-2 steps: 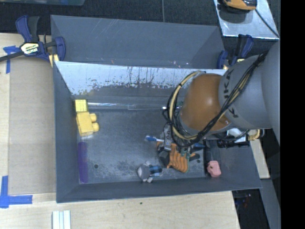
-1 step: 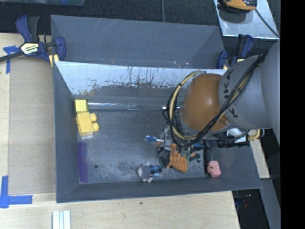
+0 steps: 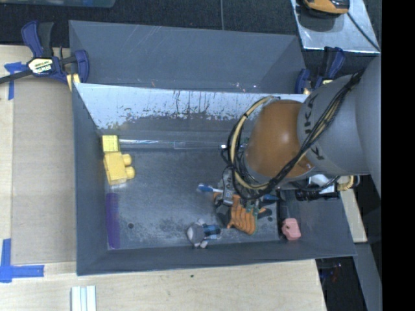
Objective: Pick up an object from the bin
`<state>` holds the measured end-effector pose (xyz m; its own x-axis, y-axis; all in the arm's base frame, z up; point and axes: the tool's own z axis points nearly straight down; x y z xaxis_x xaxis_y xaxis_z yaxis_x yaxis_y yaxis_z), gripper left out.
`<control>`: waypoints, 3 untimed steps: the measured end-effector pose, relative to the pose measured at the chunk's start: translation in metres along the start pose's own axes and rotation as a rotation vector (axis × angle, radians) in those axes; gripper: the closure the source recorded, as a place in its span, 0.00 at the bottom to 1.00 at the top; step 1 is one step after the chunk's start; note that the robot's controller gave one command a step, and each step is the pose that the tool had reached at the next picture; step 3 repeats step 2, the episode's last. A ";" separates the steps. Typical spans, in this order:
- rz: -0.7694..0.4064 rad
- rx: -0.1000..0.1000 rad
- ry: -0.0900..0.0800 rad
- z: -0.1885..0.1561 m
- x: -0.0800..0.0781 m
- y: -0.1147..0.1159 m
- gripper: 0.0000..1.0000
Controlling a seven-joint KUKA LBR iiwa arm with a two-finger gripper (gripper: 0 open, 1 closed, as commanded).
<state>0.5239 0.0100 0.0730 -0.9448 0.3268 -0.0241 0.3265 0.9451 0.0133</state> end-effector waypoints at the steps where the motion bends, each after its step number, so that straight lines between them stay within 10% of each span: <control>1: 0.000 0.000 0.000 0.000 0.000 0.000 1.00; 3: 0.000 0.000 0.000 0.000 0.000 0.000 1.00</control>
Offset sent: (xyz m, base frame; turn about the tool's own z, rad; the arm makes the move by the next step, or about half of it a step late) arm 0.0000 0.0000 0.0000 0.0000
